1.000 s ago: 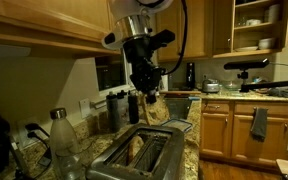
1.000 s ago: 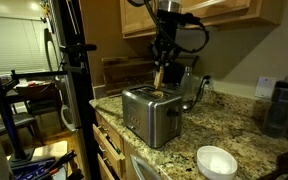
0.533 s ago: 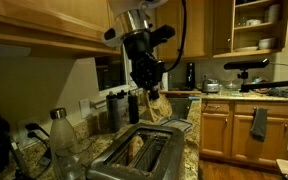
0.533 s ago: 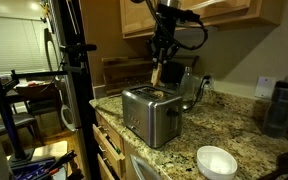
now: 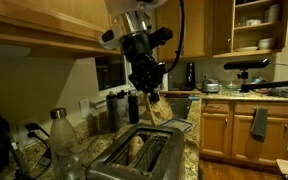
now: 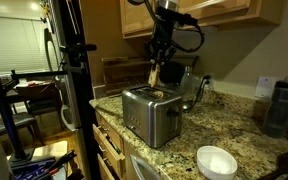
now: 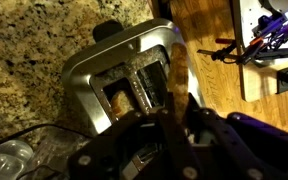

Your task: Place one slice of bread in each of the toaster slots

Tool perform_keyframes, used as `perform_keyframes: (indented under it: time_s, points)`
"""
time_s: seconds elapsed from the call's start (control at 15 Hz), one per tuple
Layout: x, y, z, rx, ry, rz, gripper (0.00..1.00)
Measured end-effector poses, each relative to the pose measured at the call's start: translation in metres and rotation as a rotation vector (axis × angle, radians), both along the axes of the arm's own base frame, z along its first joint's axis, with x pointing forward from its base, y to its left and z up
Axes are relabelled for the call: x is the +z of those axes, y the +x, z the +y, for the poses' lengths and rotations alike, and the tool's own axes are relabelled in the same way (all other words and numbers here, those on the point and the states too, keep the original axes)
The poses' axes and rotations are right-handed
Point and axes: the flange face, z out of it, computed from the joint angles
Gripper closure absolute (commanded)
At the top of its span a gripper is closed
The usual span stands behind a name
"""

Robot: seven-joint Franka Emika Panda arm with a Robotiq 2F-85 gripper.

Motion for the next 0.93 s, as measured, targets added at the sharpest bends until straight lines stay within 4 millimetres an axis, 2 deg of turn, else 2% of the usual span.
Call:
perform_keyframes:
  time_s: [0.47,0.93]
  points:
    - [-0.021,0.001,0.012,0.072,0.015,0.054,0.92]
    - [-0.030,0.001,0.027,0.157,0.032,0.076,0.92]
